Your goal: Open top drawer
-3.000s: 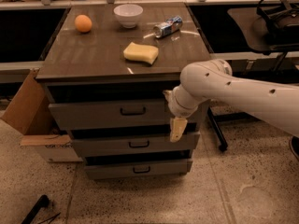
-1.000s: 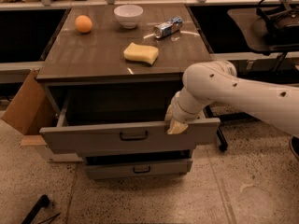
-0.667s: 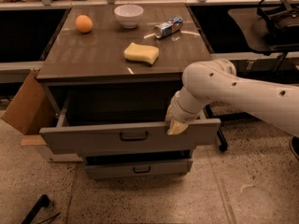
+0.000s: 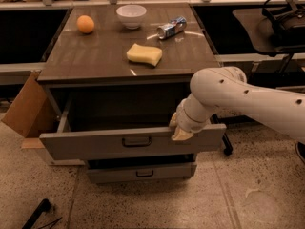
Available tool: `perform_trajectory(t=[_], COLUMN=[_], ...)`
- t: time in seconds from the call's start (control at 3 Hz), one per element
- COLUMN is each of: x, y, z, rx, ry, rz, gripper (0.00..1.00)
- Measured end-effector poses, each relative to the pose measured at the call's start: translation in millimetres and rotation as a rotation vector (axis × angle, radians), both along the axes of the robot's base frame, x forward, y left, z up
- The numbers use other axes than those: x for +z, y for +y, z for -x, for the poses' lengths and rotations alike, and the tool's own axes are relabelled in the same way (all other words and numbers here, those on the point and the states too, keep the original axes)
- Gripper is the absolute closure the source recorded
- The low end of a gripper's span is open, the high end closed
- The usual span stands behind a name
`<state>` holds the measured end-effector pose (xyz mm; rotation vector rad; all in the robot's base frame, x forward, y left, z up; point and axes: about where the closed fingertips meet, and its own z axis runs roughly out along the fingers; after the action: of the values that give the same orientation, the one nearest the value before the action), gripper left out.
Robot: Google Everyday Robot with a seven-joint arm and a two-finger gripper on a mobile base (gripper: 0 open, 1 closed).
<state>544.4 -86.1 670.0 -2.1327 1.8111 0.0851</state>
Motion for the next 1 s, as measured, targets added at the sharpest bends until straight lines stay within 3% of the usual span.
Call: perform_trajectory(t=[1.0], x=[-1.5], y=[1.2], z=[1.1], rx=[0.003], ry=[0.003], rz=[0.001], gripper=[0.14])
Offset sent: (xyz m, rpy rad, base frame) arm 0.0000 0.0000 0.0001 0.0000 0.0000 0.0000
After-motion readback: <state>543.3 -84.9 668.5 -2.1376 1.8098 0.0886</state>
